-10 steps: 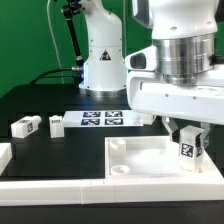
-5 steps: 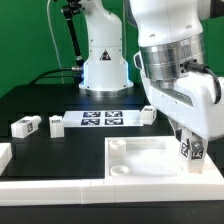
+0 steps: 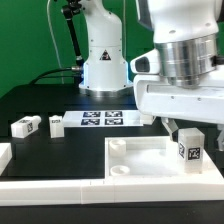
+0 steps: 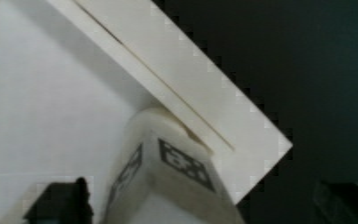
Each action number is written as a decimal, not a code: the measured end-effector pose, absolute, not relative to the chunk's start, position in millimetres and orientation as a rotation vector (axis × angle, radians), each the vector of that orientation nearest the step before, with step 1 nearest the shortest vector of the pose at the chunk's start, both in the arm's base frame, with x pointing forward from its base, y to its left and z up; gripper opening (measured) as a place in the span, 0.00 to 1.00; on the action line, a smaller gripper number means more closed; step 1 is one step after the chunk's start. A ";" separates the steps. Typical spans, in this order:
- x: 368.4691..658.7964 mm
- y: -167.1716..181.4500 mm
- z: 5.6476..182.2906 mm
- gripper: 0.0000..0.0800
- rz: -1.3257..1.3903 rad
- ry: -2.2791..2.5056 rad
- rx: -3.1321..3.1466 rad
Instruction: Assemble square table
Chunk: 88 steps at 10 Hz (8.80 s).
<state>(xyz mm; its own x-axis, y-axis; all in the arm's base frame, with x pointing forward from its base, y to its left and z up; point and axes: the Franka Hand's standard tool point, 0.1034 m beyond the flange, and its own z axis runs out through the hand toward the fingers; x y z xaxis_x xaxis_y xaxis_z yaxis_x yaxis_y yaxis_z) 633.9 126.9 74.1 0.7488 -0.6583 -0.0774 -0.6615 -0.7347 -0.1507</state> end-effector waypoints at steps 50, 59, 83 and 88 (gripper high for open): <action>629.1 117.4 66.7 0.37 0.200 2.183 -1.946; 629.0 119.9 66.4 0.78 0.235 2.355 -1.736; 542.5 121.1 98.4 0.81 0.070 1.372 -2.568; 542.2 119.3 94.9 0.81 0.022 0.927 -2.757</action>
Offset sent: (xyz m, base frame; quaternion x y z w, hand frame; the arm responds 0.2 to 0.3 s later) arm 0.0140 -0.0190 0.0060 -0.0267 0.0030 -0.3621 0.9317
